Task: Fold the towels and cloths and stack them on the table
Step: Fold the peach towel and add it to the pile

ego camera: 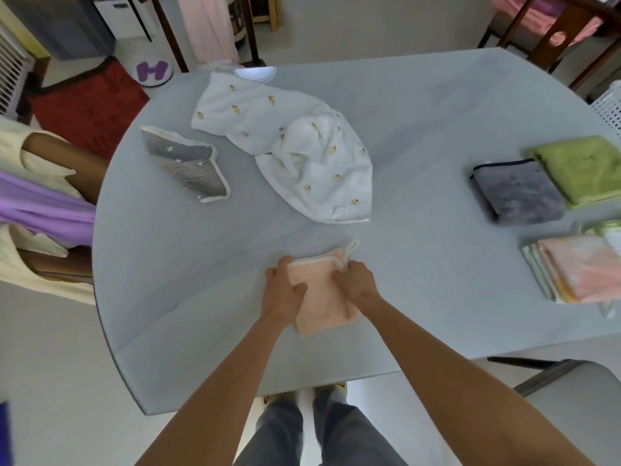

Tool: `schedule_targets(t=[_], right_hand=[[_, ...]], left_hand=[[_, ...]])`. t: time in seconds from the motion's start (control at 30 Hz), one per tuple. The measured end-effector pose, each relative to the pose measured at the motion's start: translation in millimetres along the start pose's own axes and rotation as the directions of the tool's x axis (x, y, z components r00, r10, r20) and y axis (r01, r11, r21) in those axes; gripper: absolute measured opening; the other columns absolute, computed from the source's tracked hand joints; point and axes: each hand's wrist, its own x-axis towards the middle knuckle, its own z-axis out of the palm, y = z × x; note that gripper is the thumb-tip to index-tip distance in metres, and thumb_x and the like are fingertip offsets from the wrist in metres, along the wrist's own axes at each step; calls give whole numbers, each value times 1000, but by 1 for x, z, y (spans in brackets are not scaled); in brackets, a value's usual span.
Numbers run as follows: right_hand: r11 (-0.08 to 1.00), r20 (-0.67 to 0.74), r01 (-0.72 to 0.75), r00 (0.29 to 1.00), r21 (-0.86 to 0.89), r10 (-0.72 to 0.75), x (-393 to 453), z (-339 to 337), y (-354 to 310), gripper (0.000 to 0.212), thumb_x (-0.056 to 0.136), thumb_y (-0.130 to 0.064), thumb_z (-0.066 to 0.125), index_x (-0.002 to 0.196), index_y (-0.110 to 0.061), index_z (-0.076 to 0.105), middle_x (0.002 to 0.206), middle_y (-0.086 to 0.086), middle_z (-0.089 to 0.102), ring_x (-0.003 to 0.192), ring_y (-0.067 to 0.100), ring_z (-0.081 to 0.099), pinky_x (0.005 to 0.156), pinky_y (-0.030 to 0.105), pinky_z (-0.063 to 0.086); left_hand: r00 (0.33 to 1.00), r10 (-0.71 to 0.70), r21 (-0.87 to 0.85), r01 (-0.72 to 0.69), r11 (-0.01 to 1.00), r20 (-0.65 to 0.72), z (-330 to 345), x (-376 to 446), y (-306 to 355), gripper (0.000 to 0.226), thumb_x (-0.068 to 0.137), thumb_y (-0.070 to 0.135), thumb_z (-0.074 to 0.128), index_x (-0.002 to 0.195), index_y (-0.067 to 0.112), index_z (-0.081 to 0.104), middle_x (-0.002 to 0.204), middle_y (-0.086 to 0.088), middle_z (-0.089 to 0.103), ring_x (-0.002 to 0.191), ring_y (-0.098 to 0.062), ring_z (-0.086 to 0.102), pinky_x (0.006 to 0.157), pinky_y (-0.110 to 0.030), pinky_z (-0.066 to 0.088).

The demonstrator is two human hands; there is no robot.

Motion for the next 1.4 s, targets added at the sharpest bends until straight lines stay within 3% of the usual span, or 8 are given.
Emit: schedule_targets(t=[0.2,0.33,0.5,0.63,0.83,0.93,1.07,1.4], right_hand=[[938,96,274,949,214,-299,-24,-40,-3,28,97,-12,43,121,-11,57,112,3,64,101,17,58,85,29,45],[877,30,409,902,251,-430,-48,-61,-20,15,97,-14,51,108,-10,61,99,-1,65,87,5,60,72,14,45],[875,169,353,890,332,-424,-79,-100,-40,22,98,-27,53,114,-19,65,107,-1,70,97,12,67,81,24,55],[952,172,207,953,224,-247,-88,-114,-42,24,96,-32,54,110,-18,67,104,-2,70,95,15,67,84,28,53],[983,-359,73,925,-167,-129,-86,-100,-70,21,100,-29,35,92,-14,47,95,7,59,88,27,57,71,35,42],[988,-424,134,893,-72,-152,-94,-102,-85,22,100,-24,35,93,-8,47,96,12,59,87,29,56,69,32,39],[940,-385,70,920,333,67,-103,-121,-100,19,98,-19,45,87,-4,52,86,11,56,82,26,55,66,30,42],[759,-254,20,947,651,194,-117,-144,-72,28,96,0,47,71,-13,44,74,3,49,61,13,49,33,12,42]], left_hand=[[951,193,-318,-111,942,240,-46,9,-5,19,91,7,62,106,16,53,110,-6,52,84,-18,61,66,-28,58],[865,236,-267,-124,956,443,-74,6,1,3,91,17,64,90,20,63,90,4,60,76,-8,57,76,-25,53],[731,246,-40,-287,957,636,-109,2,26,46,73,60,66,80,14,66,77,1,52,75,-9,48,72,-28,36],[810,251,-266,-122,956,530,-124,-7,50,21,89,30,66,73,17,65,72,4,61,73,-7,58,70,-18,48],[890,223,-722,155,674,399,-103,-30,88,21,94,14,57,114,7,60,108,-12,67,93,-25,68,77,-32,57],[921,216,-852,185,491,324,-94,-39,94,29,95,23,56,122,10,55,118,-12,64,99,-24,67,77,-37,57],[830,300,-821,289,492,471,-89,-47,87,81,80,44,73,145,34,27,137,-8,54,117,-25,61,95,-45,51],[808,541,-602,-317,733,233,-76,-66,110,43,87,8,67,119,33,57,125,11,54,97,-10,65,73,-30,59]])
